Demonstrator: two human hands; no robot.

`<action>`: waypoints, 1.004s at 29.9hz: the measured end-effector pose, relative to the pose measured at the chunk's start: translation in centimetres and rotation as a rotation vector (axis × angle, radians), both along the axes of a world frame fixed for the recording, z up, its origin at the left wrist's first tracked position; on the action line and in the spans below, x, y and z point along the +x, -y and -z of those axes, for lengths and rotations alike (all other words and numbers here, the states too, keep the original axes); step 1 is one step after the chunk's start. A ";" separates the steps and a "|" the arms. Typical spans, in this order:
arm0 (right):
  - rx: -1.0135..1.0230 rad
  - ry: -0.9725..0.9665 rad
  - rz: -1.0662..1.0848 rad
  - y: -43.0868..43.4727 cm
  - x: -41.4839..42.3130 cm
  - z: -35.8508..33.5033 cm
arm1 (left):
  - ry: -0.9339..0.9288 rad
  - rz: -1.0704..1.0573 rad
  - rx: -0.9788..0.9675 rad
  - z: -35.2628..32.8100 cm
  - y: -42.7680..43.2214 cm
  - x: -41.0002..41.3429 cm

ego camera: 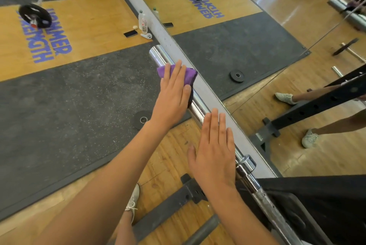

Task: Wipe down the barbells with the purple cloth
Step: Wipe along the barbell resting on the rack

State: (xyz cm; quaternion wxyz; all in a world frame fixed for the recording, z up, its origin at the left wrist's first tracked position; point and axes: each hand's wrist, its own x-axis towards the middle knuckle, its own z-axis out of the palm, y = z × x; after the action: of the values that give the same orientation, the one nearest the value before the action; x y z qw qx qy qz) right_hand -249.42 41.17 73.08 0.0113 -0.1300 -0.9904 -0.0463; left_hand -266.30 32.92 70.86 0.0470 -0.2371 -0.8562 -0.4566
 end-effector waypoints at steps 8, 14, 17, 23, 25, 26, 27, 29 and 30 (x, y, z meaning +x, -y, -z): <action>-0.006 0.004 -0.003 -0.3 -0.3 -0.2 | 0.075 -0.087 0.097 0.3 0.1 -2.7; -0.009 0.030 -0.022 -0.6 -0.3 -0.3 | 0.186 -0.210 0.118 -1.3 0.1 -7.1; -0.027 0.030 -0.026 -0.6 -0.3 -0.3 | 0.174 -0.212 0.038 -1.5 0.6 -8.8; -0.091 0.030 -0.031 -0.8 -0.4 -0.7 | 0.187 -0.248 0.023 -2.0 0.3 -9.2; -0.104 0.047 -0.039 -0.8 -0.4 -0.8 | 0.196 -0.247 0.125 -1.5 -0.3 -7.1; -0.104 0.052 -0.039 -0.7 -0.4 -1.0 | 0.210 -0.244 0.181 -1.3 -0.7 -5.7; -0.104 0.052 -0.038 -0.7 -0.5 -1.1 | 0.225 -0.240 0.232 -1.0 -1.1 -4.1; -0.094 0.044 -0.024 -0.5 -0.5 -1.1 | 0.240 -0.225 0.306 -0.4 -1.8 -0.9; -0.086 0.039 -0.017 -0.5 -0.6 -1.1 | 0.234 -0.209 0.330 0.0 -2.0 0.5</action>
State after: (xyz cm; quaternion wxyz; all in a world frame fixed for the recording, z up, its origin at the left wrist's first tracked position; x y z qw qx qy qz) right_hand -250.01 41.64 74.14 -0.0134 -0.1209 -0.9926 -0.0059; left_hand -265.76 34.92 70.82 0.0327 -0.0816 -0.7894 -0.6075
